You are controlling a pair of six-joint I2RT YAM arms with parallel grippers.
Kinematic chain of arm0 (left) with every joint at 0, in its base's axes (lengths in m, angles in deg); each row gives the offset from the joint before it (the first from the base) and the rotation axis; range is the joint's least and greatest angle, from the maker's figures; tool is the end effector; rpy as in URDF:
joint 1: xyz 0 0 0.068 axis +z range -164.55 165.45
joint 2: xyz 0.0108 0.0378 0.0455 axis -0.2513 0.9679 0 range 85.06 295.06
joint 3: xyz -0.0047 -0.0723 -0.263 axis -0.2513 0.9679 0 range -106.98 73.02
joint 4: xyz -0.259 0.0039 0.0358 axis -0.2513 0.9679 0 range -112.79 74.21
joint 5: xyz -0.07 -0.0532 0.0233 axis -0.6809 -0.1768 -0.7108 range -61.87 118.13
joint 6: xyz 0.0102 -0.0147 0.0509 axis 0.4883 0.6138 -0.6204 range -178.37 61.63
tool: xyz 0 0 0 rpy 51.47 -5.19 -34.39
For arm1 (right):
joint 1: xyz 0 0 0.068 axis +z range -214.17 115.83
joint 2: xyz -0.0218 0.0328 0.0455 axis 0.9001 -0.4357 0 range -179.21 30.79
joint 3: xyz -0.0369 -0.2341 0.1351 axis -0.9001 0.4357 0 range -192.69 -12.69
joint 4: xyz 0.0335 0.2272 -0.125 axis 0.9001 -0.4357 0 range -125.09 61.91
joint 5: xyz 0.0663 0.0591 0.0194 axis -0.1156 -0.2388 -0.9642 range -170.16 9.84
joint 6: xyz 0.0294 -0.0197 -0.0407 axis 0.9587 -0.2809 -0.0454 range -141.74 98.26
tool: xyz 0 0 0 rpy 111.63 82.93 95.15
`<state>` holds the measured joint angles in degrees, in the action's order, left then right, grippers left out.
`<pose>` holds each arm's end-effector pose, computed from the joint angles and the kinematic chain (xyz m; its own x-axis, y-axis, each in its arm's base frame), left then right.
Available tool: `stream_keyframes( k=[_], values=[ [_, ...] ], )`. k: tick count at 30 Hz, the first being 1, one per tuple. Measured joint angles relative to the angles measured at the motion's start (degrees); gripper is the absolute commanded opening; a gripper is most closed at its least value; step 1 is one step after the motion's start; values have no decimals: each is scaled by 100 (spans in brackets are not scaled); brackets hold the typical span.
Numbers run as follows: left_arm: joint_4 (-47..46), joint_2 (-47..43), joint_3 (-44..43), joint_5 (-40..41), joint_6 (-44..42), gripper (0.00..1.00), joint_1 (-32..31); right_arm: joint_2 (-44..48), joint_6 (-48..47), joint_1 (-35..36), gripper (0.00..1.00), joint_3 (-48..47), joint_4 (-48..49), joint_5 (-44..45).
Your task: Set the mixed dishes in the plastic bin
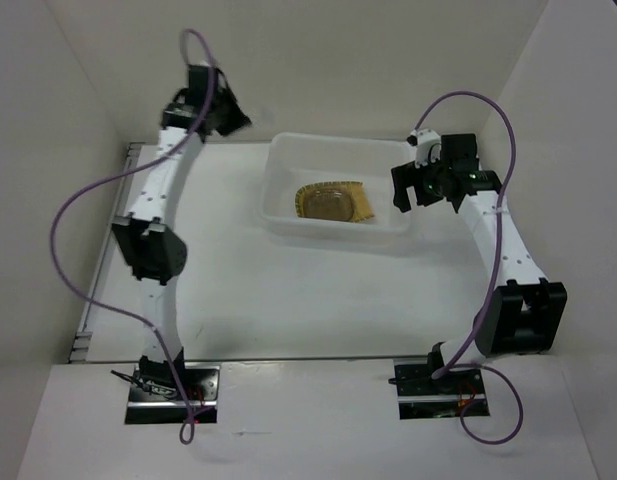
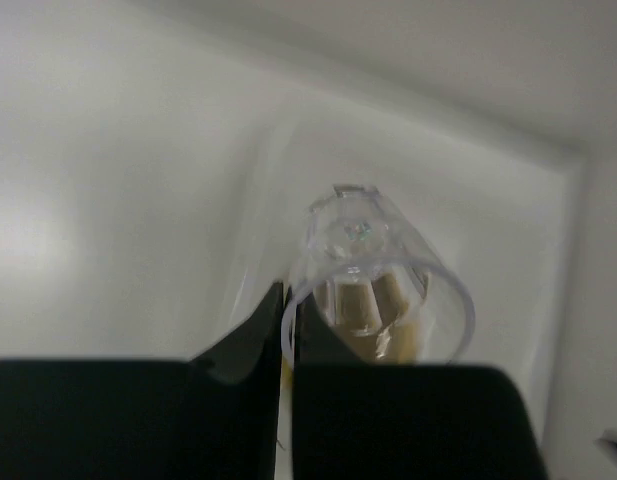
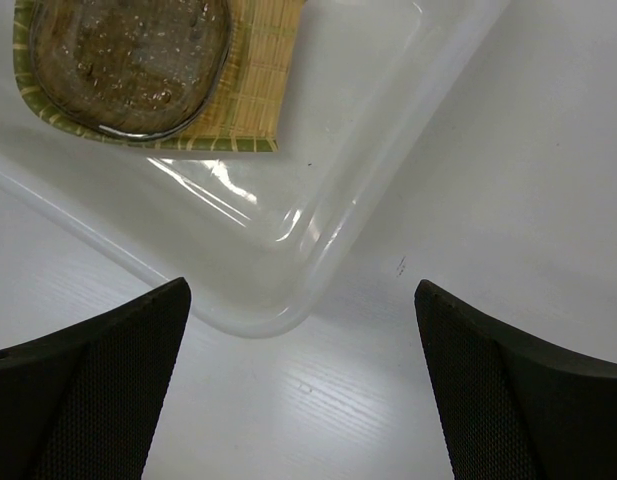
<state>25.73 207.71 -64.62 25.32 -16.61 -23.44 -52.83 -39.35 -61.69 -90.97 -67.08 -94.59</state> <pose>0.4689 -0.0750 0.3966 -0.5365 -0.5894 -0.6039 -0.2183 0.7882 -0.5754 0.3170 0.0226 0.3370 -0.5988 -0.3191 -0.7346 -0.4209 0.9057 -0.0503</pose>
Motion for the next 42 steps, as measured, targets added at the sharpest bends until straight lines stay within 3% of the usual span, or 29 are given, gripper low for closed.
stream_keyframes(
  k=[1,2,4,6,9,12,29,37,42],
  values=[
    [-531,109,44,24,-105,0,-155,4,2,0,97,0,9,-4],
    [420,787,-868,-28,-195,0,-319,26,0,0,97,0,-11,-2],
    [321,1506,-1169,-50,-332,0,-538,57,4,0,97,0,-2,-7],
    [826,1864,-1322,-2,-501,0,-645,105,4,0,97,4,-2,4],
    [1547,2693,-3091,105,-713,0,-721,216,4,0,97,72,7,9],
    [1759,2736,-3589,223,-826,0,-793,284,4,0,97,166,2,7],
    [2498,3270,-3239,1307,-839,0,-1753,284,-7,0,97,214,2,48],
    [2516,3418,-3810,1565,-584,0,-1462,284,-33,0,97,214,2,168],
    [2175,3322,-3713,1674,-496,0,-1259,284,-42,-2,97,289,7,247]
  ],
)
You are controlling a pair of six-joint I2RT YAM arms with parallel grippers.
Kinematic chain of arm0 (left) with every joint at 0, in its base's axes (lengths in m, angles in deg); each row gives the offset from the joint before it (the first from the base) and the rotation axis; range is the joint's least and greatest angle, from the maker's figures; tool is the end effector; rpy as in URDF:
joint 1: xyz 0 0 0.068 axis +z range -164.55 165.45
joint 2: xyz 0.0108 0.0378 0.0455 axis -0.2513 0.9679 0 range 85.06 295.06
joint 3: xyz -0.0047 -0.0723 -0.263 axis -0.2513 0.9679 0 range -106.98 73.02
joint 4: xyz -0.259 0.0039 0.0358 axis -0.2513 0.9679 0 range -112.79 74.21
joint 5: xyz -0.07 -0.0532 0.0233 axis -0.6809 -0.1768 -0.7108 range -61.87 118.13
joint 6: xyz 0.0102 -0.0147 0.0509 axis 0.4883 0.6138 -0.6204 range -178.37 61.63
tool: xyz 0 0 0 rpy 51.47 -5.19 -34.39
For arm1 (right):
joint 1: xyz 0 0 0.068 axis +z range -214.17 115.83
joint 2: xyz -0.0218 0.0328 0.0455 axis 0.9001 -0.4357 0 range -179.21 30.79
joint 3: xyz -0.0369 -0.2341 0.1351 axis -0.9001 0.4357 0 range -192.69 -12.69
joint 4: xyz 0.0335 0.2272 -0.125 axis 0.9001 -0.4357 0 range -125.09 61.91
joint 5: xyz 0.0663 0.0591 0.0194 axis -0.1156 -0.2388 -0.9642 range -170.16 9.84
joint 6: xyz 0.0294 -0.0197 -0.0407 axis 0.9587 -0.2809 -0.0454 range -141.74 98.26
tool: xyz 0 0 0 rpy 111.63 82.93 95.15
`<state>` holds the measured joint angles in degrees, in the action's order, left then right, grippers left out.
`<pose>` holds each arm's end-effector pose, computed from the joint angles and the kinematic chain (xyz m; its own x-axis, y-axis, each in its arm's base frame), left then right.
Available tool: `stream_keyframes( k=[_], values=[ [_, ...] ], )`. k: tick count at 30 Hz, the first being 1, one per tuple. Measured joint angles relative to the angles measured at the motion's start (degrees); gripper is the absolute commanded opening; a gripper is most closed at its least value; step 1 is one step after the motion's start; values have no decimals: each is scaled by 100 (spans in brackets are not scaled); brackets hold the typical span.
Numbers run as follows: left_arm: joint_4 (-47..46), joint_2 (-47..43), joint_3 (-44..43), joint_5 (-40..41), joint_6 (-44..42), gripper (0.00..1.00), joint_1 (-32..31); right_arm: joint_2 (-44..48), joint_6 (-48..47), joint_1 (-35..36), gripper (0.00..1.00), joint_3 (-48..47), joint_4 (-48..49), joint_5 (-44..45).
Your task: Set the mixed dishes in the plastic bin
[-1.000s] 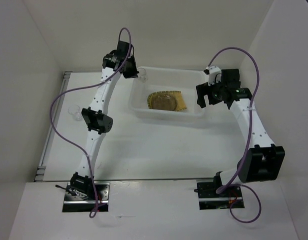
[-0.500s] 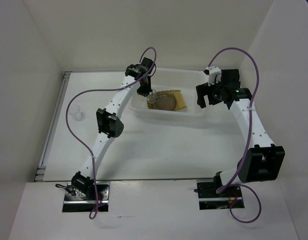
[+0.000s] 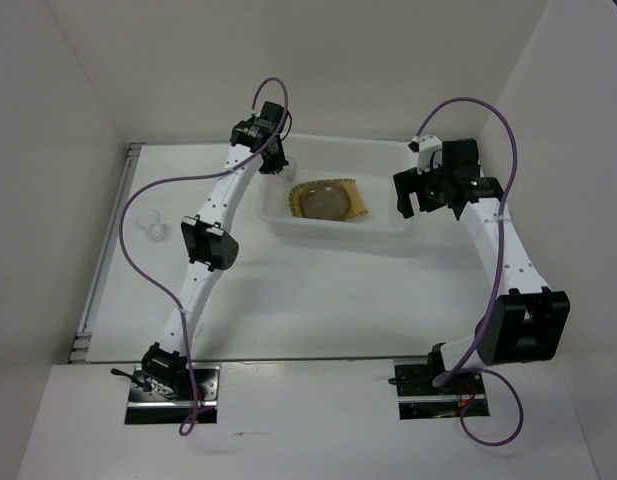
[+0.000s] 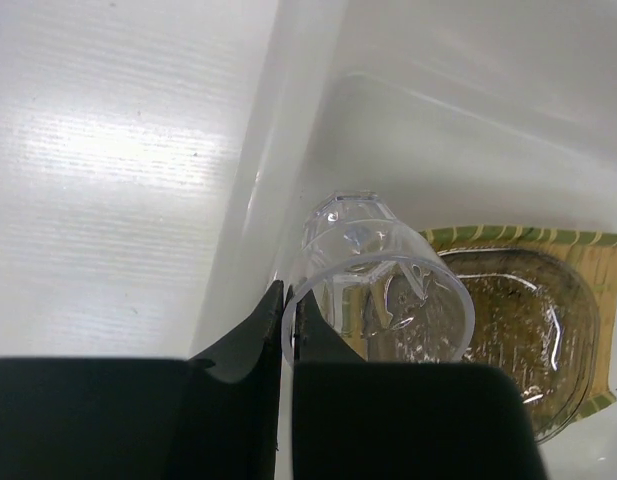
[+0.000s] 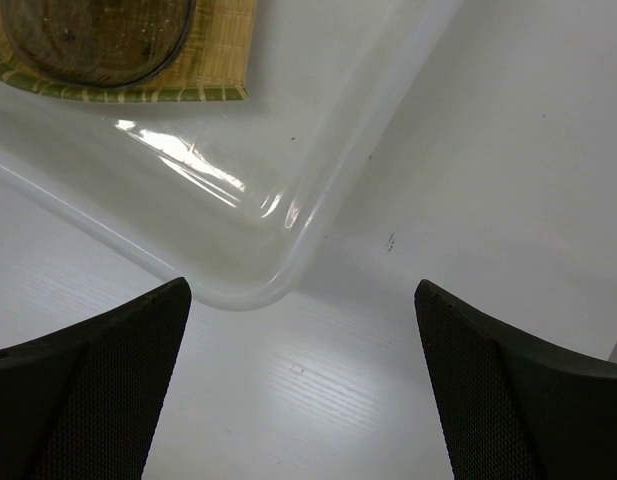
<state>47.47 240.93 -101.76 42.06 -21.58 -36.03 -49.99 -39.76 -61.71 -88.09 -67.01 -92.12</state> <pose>0.5066 -0.1901 0.2728 -0.7108 -0.3450 -0.6130 -0.2628 0.9386 -0.2235 0.3045 0.0205 0.3349 -0.6047 -0.3288 -0.7254 -0.3967 0.9141 -0.0837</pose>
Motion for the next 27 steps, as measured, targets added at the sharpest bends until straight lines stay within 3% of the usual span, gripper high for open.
stream_keyframes(
  k=[19,27],
  values=[
    [-796,203,48,31,262,1,42,28,-184,-160,98,76,-9,216],
    [-765,680,33,44,269,16,15,227,-201,-398,98,166,-26,251]
  ],
)
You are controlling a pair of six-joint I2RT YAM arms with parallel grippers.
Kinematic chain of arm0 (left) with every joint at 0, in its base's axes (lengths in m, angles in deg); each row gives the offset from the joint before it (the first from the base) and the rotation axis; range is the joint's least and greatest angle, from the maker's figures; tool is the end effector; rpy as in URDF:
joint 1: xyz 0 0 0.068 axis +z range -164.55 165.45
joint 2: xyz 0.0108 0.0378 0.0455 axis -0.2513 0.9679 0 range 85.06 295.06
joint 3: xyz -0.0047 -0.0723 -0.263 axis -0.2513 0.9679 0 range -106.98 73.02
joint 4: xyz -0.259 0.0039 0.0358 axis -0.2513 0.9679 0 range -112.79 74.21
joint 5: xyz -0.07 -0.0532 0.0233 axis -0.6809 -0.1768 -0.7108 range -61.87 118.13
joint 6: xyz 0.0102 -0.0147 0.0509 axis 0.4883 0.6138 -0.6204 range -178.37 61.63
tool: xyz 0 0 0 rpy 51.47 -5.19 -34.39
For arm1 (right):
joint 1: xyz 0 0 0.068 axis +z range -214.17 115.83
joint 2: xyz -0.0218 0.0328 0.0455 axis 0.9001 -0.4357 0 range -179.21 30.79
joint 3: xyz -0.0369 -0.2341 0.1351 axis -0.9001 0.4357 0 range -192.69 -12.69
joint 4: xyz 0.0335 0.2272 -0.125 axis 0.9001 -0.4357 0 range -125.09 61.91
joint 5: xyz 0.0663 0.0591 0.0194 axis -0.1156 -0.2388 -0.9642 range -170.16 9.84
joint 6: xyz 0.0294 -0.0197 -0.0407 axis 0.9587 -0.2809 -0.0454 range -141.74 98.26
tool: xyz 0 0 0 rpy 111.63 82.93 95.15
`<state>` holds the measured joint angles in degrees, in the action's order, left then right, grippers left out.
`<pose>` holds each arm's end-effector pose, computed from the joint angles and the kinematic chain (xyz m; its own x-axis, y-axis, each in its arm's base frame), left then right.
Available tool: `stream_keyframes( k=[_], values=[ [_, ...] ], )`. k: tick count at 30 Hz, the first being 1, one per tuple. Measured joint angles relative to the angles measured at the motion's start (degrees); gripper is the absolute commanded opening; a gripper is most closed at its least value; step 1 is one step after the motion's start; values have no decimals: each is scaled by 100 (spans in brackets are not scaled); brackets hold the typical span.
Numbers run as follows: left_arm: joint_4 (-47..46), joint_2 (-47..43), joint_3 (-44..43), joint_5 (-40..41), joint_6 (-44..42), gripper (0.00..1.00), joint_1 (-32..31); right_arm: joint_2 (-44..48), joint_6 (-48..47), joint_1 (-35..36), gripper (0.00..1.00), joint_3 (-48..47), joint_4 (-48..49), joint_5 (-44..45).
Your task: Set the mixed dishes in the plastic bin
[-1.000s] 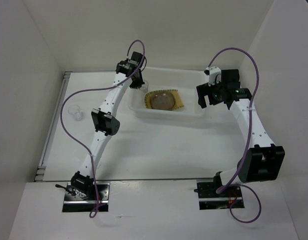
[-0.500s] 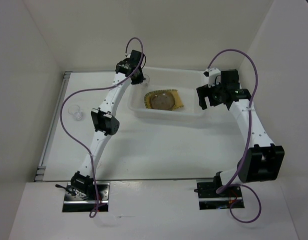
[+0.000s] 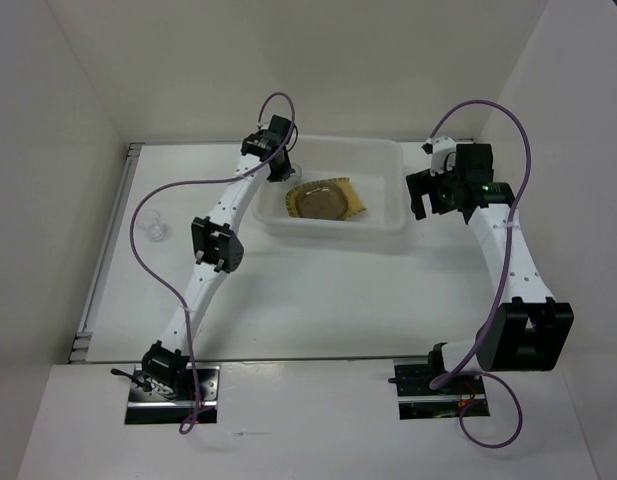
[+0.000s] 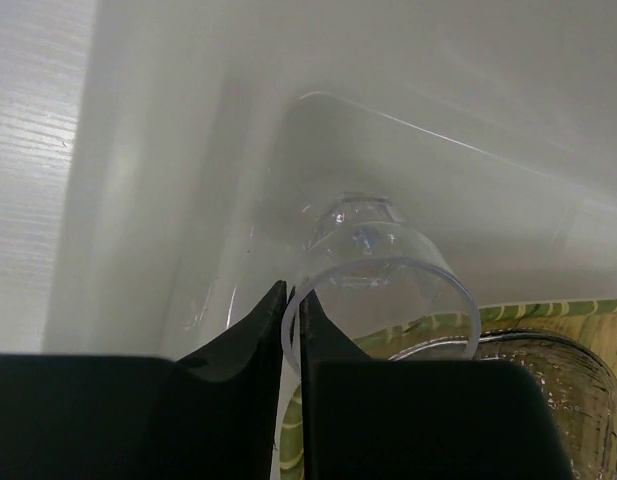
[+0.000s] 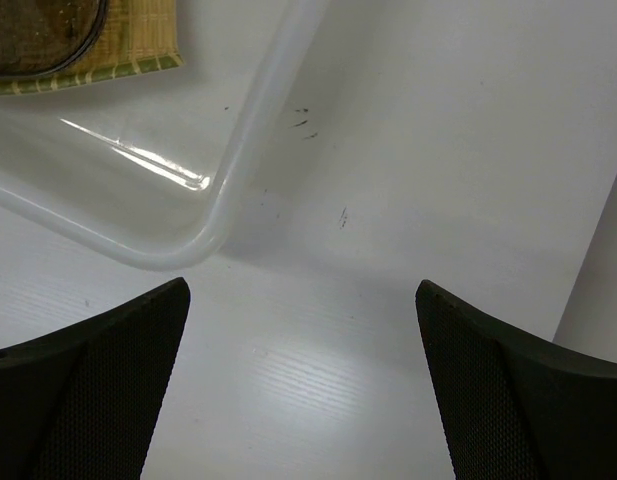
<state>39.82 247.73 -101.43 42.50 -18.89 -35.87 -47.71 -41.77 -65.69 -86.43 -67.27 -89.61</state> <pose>0.5325 -0.1982 0.2167 -0.6883 -0.3925 -0.6100 -0.3002 0.9197 -0.2531 0.2951 -0.0020 0.3360 -0.6201 -0.3214 -0.7156 -0.3240 0.9357 -0.1395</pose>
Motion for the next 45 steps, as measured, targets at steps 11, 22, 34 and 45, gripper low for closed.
stream_keyframes(
  k=[11,22,34,45],
  values=[
    [9,2,-273,15,-9,58,11,28,-2,-2,98,22,-4,-151],
    [260,-1869,-317,636,0,71,376,26,72,-2,98,24,-2,-494],
    [973,-3115,1593,837,280,72,2579,26,240,-2,98,186,24,-828],
    [258,-4575,5077,-358,247,74,4022,26,214,-2,89,365,31,-1027]
  ],
)
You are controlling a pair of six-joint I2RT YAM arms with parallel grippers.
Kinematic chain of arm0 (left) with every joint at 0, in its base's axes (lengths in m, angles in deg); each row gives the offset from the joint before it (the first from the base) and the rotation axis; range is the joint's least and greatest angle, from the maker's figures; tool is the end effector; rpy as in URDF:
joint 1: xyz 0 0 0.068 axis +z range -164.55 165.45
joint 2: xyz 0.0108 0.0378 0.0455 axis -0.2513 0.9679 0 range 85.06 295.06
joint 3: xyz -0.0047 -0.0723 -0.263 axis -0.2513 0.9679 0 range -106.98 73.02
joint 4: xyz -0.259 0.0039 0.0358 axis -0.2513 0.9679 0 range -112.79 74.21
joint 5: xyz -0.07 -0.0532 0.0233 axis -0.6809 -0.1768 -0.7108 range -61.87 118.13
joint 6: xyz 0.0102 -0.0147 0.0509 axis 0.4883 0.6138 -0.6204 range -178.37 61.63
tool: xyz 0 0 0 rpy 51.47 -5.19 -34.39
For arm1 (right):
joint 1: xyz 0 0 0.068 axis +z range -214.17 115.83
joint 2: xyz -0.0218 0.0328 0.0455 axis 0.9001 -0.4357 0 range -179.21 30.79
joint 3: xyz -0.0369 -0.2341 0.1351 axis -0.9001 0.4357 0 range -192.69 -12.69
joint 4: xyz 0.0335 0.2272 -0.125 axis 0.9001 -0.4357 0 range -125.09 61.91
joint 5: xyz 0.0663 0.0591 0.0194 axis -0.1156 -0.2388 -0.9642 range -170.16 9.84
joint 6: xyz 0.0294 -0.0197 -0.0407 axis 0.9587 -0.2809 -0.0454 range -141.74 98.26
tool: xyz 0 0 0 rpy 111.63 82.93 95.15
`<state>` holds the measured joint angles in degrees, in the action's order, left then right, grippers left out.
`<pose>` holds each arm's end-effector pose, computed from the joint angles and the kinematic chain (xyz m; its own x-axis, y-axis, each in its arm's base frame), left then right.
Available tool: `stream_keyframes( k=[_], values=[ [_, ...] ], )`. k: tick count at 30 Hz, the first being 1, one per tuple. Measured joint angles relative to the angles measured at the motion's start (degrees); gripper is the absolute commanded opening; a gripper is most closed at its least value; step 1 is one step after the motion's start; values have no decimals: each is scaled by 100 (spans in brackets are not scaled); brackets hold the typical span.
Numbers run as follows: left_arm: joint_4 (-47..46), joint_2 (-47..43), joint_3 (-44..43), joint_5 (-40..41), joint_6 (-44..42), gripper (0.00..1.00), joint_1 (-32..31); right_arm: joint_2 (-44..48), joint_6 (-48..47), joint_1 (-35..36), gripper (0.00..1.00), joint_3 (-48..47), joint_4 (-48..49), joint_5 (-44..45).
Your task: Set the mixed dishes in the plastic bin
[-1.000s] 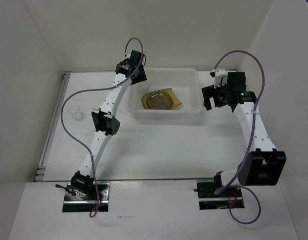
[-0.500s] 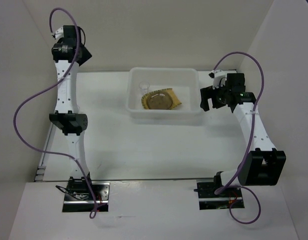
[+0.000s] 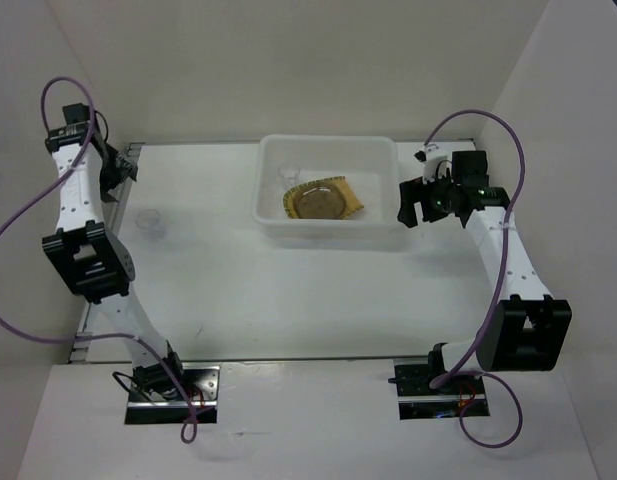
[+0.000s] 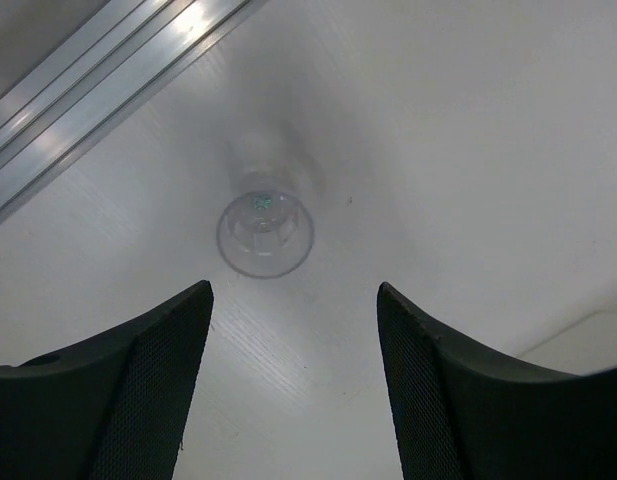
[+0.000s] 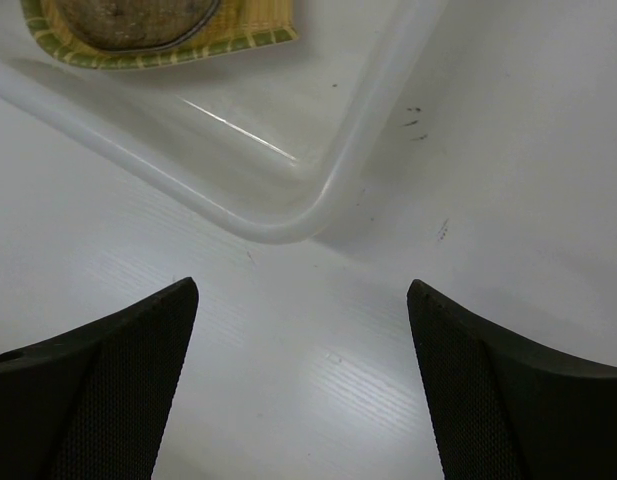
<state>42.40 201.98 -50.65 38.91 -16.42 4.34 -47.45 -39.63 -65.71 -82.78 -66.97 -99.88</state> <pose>0.4073 0.1465 0.3444 -0.3249 -0.8053 -0.4960 -0.8444 0.4832 -0.2314 0.2907 0.0042 0.3180 -0.6332 -0.2722 -0.7246 -0.4194 0.9074 0.0257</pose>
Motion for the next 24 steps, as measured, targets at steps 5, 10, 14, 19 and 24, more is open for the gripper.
stream_keyframes(
  k=[5,10,14,19,24],
  values=[
    [-625,-1419,1840,-387,-129,74,494,-144,-68,2,86,-210,-146,-527],
    [-1311,-1989,3104,-625,-337,68,647,-426,-105,52,86,-520,-162,-798],
    [-1703,-1849,4009,-907,-466,63,658,-487,-101,120,86,-566,-177,-866],
    [-1989,-1552,4476,-1161,-579,63,658,-487,-103,157,86,-566,-201,-922],
    [-2155,-1427,4352,-1176,-601,63,658,-459,-109,157,86,-555,-251,-916]
  ],
)
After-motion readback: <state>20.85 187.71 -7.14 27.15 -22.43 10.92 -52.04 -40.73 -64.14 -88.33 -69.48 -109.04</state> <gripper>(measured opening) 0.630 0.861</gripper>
